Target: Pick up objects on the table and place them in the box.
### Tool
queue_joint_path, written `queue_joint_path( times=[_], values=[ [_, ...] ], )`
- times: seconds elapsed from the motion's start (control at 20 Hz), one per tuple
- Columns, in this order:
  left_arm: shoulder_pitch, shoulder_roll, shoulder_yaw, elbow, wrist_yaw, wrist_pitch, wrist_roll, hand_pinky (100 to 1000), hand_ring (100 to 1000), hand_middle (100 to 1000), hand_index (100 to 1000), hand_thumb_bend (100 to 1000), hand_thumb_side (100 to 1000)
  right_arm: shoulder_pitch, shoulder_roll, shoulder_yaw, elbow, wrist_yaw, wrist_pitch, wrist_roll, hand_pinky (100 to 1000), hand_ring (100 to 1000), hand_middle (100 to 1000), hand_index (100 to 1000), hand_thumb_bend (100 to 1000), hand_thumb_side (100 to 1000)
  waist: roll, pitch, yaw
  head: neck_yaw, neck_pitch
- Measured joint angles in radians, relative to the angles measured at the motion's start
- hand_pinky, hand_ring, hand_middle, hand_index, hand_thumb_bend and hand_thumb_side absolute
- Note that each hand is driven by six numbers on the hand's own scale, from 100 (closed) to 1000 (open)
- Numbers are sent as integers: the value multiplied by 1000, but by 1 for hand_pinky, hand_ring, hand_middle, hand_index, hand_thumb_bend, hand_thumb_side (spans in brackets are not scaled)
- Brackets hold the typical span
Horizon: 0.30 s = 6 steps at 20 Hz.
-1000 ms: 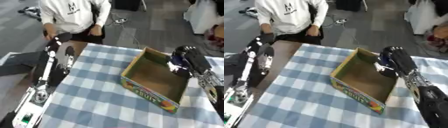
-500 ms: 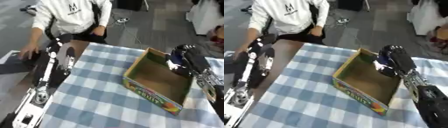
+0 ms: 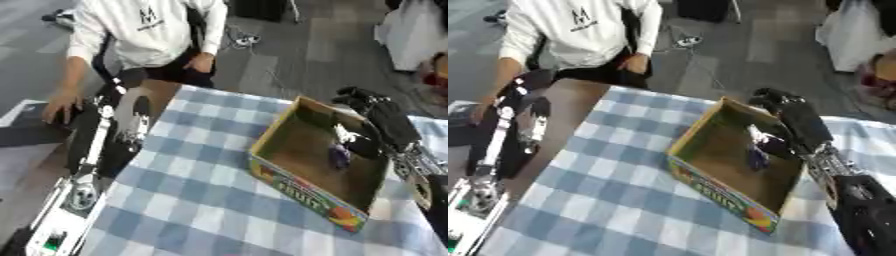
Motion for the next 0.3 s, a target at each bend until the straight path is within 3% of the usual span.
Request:
queue_joint_path(
  times=[0.3],
  values=[
    [1,0,0,0,0,0,0,934,801,867,897,116,970,1,0,-1,-1,-13,-1,15,634,765,838,832,100,1000,0,0,-5,7,0]
  ],
)
